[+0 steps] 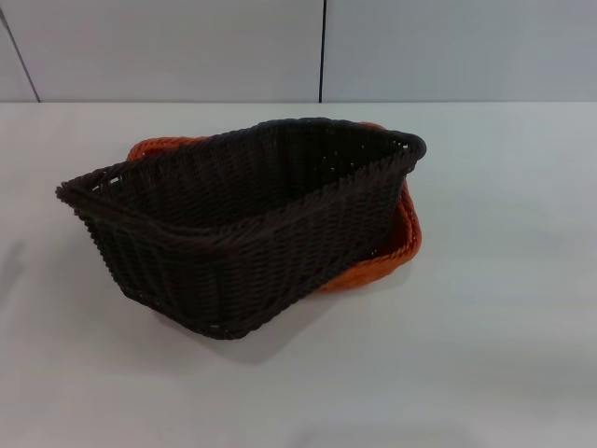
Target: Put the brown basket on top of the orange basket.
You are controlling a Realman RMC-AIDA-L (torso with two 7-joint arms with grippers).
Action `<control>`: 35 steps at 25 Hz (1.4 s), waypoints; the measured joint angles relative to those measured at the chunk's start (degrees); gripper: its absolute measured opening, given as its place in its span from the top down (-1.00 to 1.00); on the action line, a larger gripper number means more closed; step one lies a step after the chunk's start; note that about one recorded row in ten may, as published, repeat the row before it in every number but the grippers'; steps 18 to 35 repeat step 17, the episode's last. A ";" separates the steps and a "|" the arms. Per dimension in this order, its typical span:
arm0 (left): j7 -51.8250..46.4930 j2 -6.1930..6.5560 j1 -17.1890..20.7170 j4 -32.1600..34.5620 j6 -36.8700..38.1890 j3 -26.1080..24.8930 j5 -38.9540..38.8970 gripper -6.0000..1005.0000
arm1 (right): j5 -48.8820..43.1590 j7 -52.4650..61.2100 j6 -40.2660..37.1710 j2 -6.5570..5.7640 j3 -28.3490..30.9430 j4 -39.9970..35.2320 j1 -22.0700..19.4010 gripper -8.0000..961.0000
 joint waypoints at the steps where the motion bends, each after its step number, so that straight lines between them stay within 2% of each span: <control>1: 0.07 -0.01 0.02 -0.07 0.04 -0.12 0.00 -0.44 | 0.76 -2.61 0.58 -0.02 0.65 1.54 0.07 -0.22; 8: 1.75 -0.04 0.07 -1.58 0.40 -0.51 0.00 -0.44 | 6.68 -17.42 5.67 0.10 3.99 10.74 0.68 -0.22; 13: 4.65 -0.12 -0.26 -3.44 0.47 -0.58 0.01 -0.44 | 7.39 -20.87 6.74 0.14 4.38 12.62 1.46 -0.22; 35: 5.95 -0.12 -0.45 -3.88 0.48 -0.59 0.02 -0.44 | 7.41 -21.18 6.60 0.17 4.35 13.00 1.99 -0.22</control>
